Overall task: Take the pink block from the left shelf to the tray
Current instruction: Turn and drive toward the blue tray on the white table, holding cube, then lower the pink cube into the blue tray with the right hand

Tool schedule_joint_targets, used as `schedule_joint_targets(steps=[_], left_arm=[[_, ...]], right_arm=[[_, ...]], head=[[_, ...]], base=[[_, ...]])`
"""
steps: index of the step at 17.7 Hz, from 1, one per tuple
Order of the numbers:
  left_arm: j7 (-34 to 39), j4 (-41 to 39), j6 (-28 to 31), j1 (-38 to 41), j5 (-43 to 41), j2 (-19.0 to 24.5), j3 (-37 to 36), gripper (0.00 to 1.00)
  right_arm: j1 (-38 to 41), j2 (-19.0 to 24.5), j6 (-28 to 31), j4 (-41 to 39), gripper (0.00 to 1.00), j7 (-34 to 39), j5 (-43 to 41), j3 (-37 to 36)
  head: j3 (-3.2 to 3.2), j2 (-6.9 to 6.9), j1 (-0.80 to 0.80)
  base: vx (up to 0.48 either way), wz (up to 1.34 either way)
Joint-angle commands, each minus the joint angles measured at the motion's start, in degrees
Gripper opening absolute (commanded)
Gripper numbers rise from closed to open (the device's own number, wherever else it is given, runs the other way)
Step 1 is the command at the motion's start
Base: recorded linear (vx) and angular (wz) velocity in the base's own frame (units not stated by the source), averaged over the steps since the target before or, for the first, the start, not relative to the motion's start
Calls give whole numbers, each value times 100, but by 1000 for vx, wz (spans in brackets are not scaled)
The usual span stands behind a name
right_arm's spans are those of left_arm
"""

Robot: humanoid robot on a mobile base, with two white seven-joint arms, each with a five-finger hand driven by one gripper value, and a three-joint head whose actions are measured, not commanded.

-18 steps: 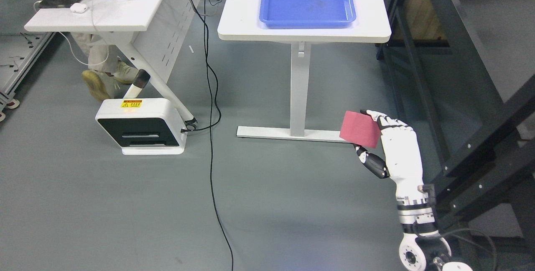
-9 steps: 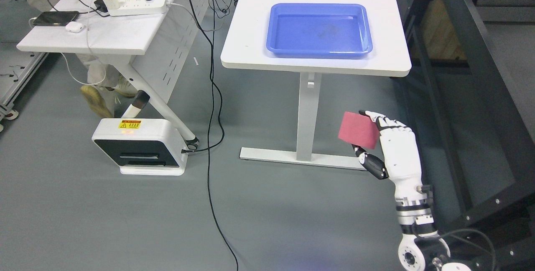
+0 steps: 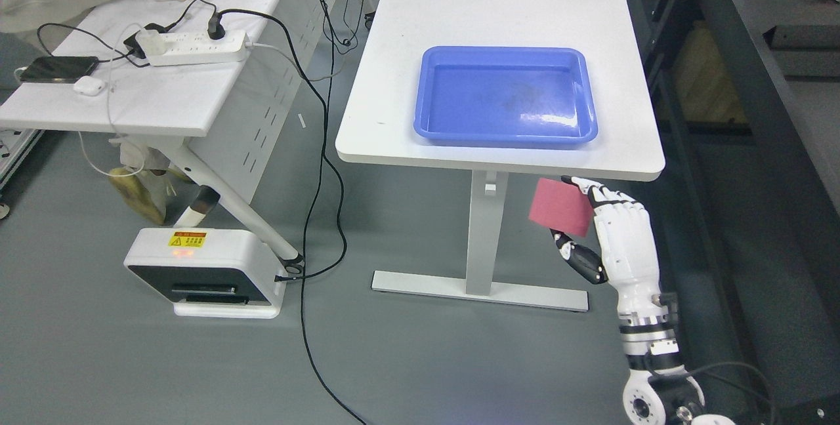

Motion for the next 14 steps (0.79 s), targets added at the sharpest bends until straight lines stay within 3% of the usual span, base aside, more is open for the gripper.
schedule_joint_targets(steps=[1, 14], left_arm=[[1, -100, 3, 115, 0, 99, 0, 100], [1, -100, 3, 115, 0, 99, 0, 100]], right_arm=[[-21, 72, 2, 0, 3, -2, 0, 80], [5, 108, -6, 0, 4, -2, 0, 274]], head=[[0, 0, 0], [0, 0, 0]], base=[[264, -51], [231, -12]])
